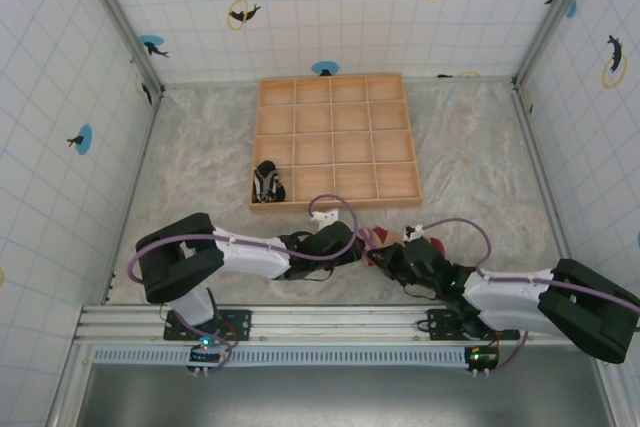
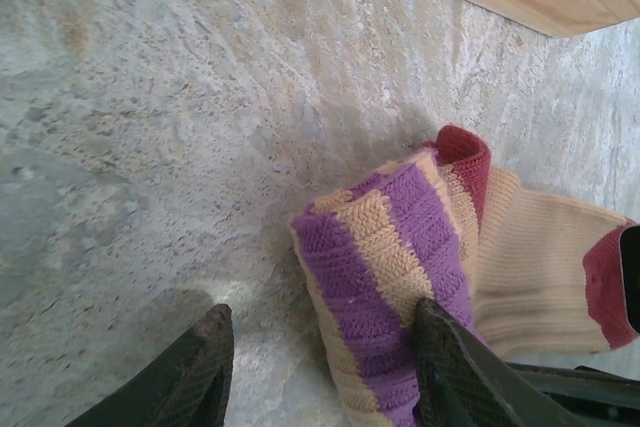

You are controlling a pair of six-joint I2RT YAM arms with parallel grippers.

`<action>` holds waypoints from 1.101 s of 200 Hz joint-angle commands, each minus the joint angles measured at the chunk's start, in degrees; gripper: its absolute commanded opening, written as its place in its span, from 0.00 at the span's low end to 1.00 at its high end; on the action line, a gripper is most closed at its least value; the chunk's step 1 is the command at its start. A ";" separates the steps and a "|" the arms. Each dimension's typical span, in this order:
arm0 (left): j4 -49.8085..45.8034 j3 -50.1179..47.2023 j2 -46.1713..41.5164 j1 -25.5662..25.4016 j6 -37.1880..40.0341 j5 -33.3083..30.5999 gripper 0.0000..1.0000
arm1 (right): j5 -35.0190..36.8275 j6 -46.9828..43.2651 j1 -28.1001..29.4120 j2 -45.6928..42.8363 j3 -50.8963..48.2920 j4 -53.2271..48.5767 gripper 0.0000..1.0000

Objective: Roll the socks

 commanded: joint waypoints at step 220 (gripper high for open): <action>-9.64 5.58 5.54 0.69 0.14 -1.88 0.00 | -1.26 -12.94 -2.43 -9.62 -8.60 -11.00 0.44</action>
